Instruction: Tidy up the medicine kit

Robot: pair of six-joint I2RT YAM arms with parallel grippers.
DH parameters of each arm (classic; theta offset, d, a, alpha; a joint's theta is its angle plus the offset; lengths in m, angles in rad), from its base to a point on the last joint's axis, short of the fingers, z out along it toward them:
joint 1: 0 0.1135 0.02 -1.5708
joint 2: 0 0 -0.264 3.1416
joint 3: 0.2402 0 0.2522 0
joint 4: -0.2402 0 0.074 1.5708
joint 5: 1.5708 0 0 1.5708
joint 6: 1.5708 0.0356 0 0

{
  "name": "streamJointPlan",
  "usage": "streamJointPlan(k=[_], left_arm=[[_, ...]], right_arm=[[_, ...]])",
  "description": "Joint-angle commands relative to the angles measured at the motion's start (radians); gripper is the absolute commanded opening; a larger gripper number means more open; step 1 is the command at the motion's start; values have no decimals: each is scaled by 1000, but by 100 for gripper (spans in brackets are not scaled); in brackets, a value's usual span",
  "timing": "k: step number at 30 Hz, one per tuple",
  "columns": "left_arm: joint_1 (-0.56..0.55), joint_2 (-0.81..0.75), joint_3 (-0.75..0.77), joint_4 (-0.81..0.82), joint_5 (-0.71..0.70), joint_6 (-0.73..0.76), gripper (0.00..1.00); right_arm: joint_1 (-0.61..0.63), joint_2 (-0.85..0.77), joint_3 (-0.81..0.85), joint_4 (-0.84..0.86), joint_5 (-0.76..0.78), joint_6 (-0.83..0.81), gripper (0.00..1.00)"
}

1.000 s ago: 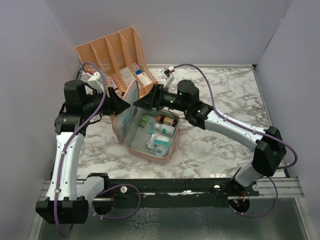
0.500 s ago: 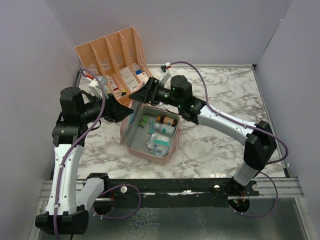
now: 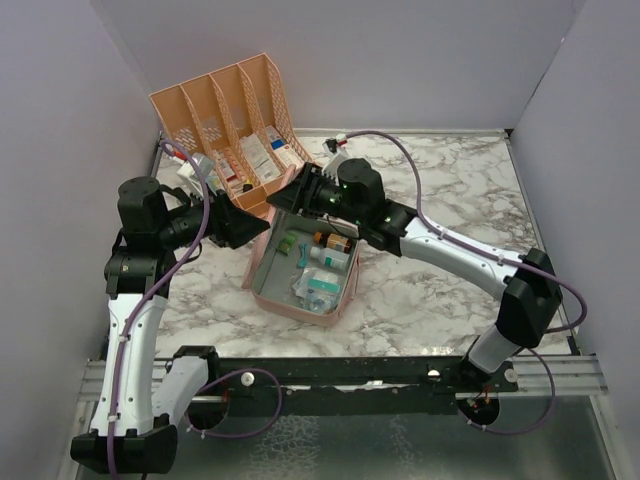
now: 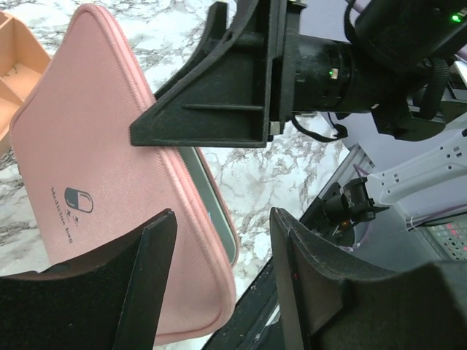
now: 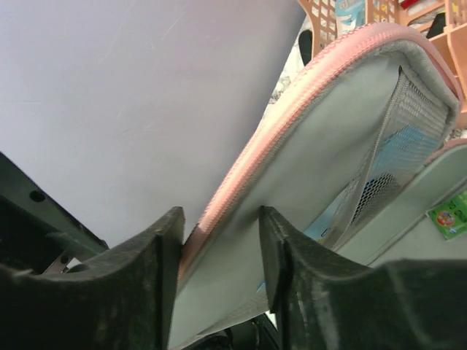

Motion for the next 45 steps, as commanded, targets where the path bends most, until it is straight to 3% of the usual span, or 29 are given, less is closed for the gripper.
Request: streamJointPlan(k=[1, 6, 14, 24, 34, 41, 45], left_arm=[[-4, -17, 9, 34, -20, -9, 59], [-4, -19, -28, 31, -159, -42, 67], [-4, 19, -174, 57, -348, -117, 74], [-4, 89, -369, 156, -330, -184, 79], [-4, 67, -466, 238, -312, -260, 79], [-4, 130, -512, 279, -286, -279, 78], [-4, 154, -514, 285, -291, -286, 72]], right_arm=[[5, -90, -51, -65, 84, -39, 42], [5, -177, -141, -69, 92, -54, 42], [4, -300, -312, -75, 91, -104, 56], [5, -464, -540, -162, 271, -98, 58], [5, -613, -637, -385, 451, -72, 58], [5, -611, -678, -371, 410, -78, 58], [2, -566, -714, -251, 306, -110, 57]])
